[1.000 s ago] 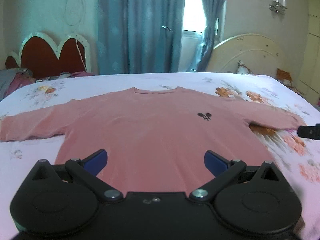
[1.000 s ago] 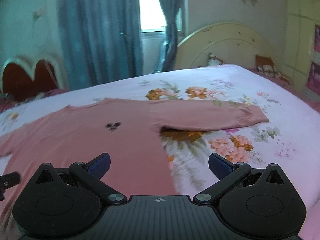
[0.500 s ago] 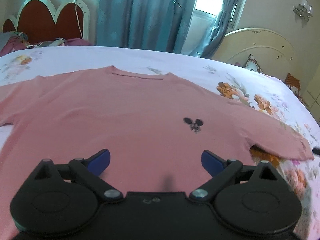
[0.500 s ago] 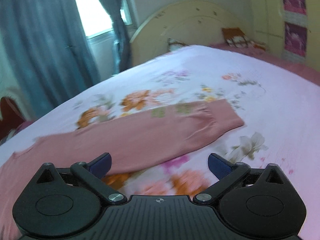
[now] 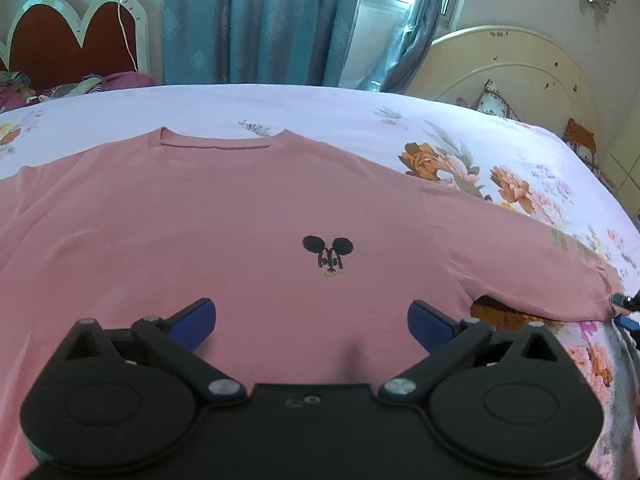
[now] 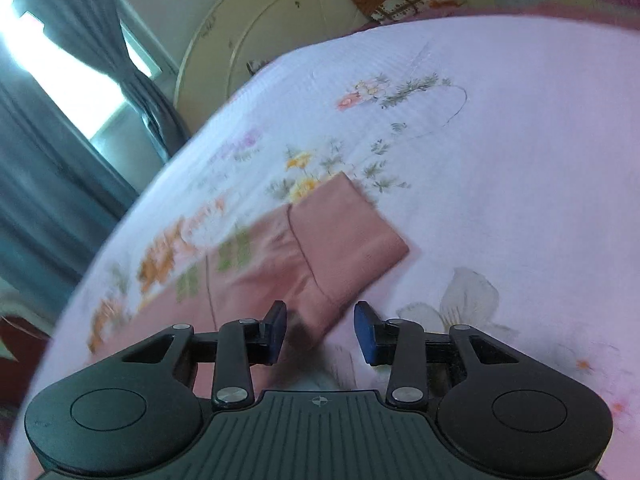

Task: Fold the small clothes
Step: 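Move the right gripper to the sleeve cuff and pinch it, then lift the held sleeve and lay it across the sweatshirt body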

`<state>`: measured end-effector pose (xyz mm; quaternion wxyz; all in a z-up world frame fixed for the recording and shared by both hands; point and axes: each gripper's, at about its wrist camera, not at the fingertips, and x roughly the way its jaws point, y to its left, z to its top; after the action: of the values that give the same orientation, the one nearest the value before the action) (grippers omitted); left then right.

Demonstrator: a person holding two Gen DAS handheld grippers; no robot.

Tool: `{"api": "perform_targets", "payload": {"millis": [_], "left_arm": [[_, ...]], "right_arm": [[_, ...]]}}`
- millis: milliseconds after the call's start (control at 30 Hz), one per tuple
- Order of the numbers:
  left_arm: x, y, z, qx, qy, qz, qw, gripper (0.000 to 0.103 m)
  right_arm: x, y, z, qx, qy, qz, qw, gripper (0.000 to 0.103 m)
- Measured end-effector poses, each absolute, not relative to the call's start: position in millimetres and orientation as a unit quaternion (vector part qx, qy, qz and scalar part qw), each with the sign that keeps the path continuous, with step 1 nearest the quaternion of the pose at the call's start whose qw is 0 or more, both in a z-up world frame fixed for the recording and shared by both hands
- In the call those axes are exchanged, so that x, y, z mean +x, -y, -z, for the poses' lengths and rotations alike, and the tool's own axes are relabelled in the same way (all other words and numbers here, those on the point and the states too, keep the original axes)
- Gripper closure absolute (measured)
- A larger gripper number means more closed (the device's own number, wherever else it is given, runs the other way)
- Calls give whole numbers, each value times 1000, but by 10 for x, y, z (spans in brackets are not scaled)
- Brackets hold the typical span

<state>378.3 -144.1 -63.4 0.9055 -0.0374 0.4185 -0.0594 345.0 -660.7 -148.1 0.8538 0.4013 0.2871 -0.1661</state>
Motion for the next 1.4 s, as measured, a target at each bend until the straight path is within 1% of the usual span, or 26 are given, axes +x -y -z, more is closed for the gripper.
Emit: {"api": "perform_targets", "payload": {"millis": [33,67,100,167,267,333,367,400,467,600,733,833,867,933,1033,1100,1200,1300,1367,1400], "left_arm": [[3795,1461,643,-34,-421,60,904,1],[3797,1471,649,-31,-424,61,903,1],[3801,1479,649,-29,-425,62,903,1],[3792,1475,625,-29,-420,65,905,1],[3770,1404,578,-31,-407,63,910,1],[3775,1329,591,-35,-411,56,909,1],[3775,1272,598,-41,-414,55,908,1],[3772,1211,601,-46,-417,52,906,1],[3763,1097,608,-47,-421,49,905,0],[3746,777,700,-45,-437,26,898,0],[3788,326,807,-64,-447,28,892,0],[3848,9,859,-73,-450,47,889,1],[3858,-106,857,-83,-446,58,889,3],[3864,-308,831,-102,-438,75,890,12],[3849,-612,755,-112,-417,79,898,17],[3823,-832,713,-122,-406,70,903,17],[3784,-1119,674,-116,-400,65,907,22],[3748,-1309,659,-109,-397,60,909,23],[3736,-1374,662,-108,-398,58,909,23],[3742,-1390,672,-109,-400,57,908,20]], "right_arm": [[3460,6615,1504,405,-281,159,856,65],[3476,6630,1528,404,-278,153,858,75],[3515,6635,1551,399,-286,156,857,96],[3526,6630,1480,383,-278,153,867,95],[3523,6468,1137,289,-241,137,916,96],[3693,6506,1202,259,-292,172,905,95],[3815,6586,1332,266,-341,196,880,95],[3839,6629,1343,283,-334,196,877,96],[3925,6542,1210,258,-340,198,882,95],[3995,6116,950,225,-318,164,906,95],[4083,5401,723,203,-310,106,923,95],[4234,4625,616,170,-320,48,931,95],[4280,4354,588,154,-322,30,934,95],[4390,3760,560,130,-326,-11,936,96],[4497,2919,541,95,-328,-64,938,96],[4552,2424,566,74,-330,-97,936,96],[4564,1738,640,40,-334,-142,931,96],[4614,1220,813,0,-343,-170,924,96],[4614,1001,946,-25,-364,-180,914,95],[4661,906,1035,-47,-379,-178,907,95]]}}
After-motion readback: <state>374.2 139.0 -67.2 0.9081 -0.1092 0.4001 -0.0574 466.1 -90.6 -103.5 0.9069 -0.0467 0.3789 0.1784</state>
